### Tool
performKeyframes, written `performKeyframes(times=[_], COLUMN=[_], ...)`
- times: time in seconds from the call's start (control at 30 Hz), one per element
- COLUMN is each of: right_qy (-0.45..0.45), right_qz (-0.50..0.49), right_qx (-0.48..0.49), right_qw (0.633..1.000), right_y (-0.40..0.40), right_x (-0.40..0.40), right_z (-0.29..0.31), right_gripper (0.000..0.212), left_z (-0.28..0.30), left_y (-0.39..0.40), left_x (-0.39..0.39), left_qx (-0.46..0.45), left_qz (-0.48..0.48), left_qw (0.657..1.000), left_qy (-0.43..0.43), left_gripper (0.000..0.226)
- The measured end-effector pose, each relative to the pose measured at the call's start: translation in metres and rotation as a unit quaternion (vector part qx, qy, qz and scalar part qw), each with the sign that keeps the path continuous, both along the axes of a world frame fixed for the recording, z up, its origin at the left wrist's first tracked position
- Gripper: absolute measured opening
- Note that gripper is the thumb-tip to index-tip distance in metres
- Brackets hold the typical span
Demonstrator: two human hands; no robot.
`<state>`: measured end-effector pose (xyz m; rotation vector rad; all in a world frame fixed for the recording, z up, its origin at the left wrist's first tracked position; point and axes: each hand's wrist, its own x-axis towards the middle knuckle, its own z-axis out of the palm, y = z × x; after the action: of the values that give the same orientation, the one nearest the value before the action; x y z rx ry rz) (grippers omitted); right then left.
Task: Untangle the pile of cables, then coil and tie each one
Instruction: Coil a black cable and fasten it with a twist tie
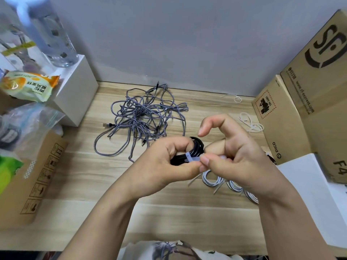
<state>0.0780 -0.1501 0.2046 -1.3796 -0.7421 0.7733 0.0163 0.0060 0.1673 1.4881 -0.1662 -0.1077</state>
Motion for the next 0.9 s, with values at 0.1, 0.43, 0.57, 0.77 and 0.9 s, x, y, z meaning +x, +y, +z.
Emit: performKeyframes(times=[0.1,0.43,0.57,0.77,0.9], right_qy=[-0.008,-0.193,-0.266,-0.169,-0.072], right_qz=[0.019,-0.094,-0.137,-0.175,-0.109], right_qx=[0.013,-0.117,-0.149,-0.095,-0.096], right_qw=[1.000,0.970,0.943,0.965,0.987], right_y=[0.000,0.004,0.007,0.011,0.002], right_x=[-0.001,-0.007,-0.017,-0.020,-0.007], right_z=[-0.007,-0.033,-0.040,-0.047,-0.043], right_gripper=[0.027,0.008,0.009,0.015,0.020], left_z=[-0.004,-0.023,-0.027,-0.029,-0.028], left_y=[0.001,0.006,0.005,0.003,0.010], left_x=[0.000,0.001,0.002,0.002,0.001], left_qx=[-0.003,0.079,0.093,0.088,0.076], left_qz=[-0.019,-0.002,0.010,0.086,0.019], left_qw=[1.000,0.995,0.993,0.991,0.996], left_qy=[0.014,0.069,0.072,0.056,0.041], left_gripper=[0.017,0.045,0.047,0.030,0.024])
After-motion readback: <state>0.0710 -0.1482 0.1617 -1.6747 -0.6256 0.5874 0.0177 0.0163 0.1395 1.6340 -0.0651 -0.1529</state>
